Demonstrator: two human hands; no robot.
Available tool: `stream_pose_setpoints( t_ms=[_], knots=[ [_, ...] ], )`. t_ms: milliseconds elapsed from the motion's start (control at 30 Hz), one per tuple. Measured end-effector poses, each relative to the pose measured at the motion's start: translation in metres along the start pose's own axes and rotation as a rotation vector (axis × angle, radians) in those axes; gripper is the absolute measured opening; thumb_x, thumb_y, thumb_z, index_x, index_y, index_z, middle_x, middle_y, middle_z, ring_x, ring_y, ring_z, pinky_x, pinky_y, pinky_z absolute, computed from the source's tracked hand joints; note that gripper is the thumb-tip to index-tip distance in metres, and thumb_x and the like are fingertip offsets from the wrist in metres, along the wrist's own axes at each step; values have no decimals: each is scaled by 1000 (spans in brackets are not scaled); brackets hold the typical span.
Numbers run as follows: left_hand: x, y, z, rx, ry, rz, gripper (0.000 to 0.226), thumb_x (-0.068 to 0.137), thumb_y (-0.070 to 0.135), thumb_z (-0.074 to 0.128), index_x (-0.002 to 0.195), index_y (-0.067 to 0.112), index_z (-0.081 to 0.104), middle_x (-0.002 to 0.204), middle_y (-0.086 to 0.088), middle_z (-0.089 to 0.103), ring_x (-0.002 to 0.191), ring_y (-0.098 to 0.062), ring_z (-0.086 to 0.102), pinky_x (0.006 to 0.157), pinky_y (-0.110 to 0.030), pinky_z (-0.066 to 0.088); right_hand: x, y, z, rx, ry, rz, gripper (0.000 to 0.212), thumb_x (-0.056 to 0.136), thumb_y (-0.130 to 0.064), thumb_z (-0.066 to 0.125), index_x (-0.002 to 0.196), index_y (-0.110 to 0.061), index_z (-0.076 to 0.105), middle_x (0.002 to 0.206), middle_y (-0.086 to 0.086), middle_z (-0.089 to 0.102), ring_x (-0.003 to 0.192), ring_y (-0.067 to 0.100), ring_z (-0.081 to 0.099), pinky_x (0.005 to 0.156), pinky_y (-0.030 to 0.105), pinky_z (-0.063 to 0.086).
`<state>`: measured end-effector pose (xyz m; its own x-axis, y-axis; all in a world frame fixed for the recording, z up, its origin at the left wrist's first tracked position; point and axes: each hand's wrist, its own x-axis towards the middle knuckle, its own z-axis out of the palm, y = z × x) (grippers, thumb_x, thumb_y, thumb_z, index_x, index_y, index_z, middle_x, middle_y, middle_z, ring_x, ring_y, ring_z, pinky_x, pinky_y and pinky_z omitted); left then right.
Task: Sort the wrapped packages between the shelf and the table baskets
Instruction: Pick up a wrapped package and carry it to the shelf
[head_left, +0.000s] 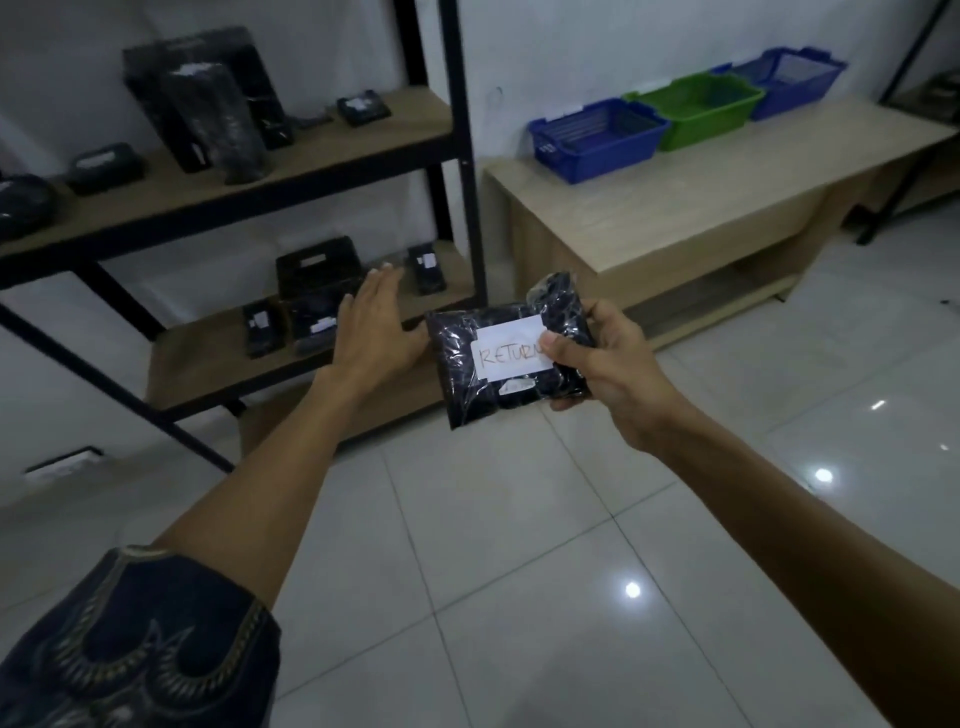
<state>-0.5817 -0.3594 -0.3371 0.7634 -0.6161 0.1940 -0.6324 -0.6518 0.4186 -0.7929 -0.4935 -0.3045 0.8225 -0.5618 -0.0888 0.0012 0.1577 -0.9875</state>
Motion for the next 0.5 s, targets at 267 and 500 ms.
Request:
stream_pose_setpoints(
  t_ms=[267, 500],
  knots=[
    [26, 91, 79, -31, -57, -54, 74, 89, 39, 64, 149, 14, 29, 158, -9, 24, 147, -24, 18, 120, -46, 13, 28, -5, -131, -62, 57, 81, 30, 90, -9, 62, 116, -9, 48, 103, 10, 69, 77, 24, 69, 49, 32, 56],
    [113, 129, 130, -1, -77, 12, 76, 88, 41, 65, 148, 11, 29, 156, -9, 28, 145, -25, 23, 118, -51, 19, 103, -1, -191, -39, 89, 96, 26, 88, -8, 63, 110, -11, 49, 97, 9, 69, 66, 16, 70, 44, 30, 55]
  ],
)
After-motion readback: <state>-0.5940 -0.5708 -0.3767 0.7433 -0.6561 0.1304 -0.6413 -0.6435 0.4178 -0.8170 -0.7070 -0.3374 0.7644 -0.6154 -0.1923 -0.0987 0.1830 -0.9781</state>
